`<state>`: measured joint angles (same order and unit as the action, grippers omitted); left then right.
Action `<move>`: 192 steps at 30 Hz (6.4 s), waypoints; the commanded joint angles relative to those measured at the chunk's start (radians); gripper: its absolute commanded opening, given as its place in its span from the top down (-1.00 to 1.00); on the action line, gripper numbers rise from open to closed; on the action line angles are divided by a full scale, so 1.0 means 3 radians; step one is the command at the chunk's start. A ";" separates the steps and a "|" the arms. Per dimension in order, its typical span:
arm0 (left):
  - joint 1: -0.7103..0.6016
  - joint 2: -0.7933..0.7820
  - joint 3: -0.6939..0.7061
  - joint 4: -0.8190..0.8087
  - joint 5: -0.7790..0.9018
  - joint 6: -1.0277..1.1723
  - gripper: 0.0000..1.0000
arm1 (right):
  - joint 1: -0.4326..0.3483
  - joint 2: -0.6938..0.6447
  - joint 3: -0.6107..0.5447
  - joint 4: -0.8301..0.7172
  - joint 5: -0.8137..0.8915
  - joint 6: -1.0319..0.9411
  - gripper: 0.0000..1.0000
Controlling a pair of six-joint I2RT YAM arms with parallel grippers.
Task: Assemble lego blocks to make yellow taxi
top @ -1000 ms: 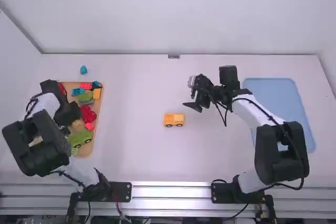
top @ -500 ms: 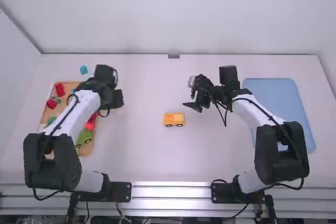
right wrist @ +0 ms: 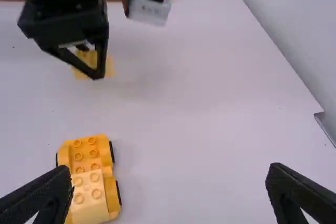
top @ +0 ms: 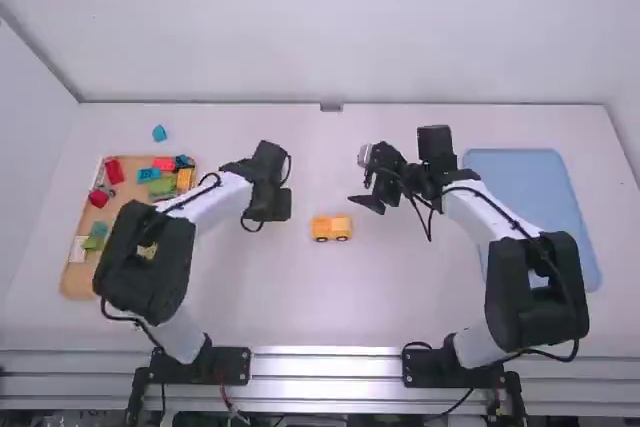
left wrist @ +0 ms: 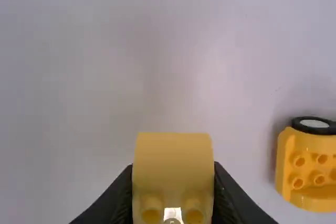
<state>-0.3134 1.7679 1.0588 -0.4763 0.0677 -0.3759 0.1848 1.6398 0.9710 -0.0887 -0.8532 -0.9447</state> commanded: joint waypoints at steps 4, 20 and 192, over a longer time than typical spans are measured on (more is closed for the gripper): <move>-0.0009 0.0106 -0.0017 -0.0107 -0.0168 -0.0533 0.96 | -0.0009 -0.0080 -0.0032 -0.0001 -0.0017 0.0014 -0.97; -0.0023 0.0108 -0.0085 0.0053 0.0203 -0.3143 0.95 | -0.0008 -0.0080 -0.0032 0.0009 0.0045 0.0014 -0.97; 0.1088 0.0635 -0.0872 0.1471 0.3048 0.5315 0.75 | -0.0034 -0.0080 -0.0032 0.0113 -0.0034 0.0346 -0.96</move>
<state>0.0151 1.9911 0.7773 -0.0238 0.9901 1.2987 0.1829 1.6398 0.9710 -0.0574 -0.8539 -0.8448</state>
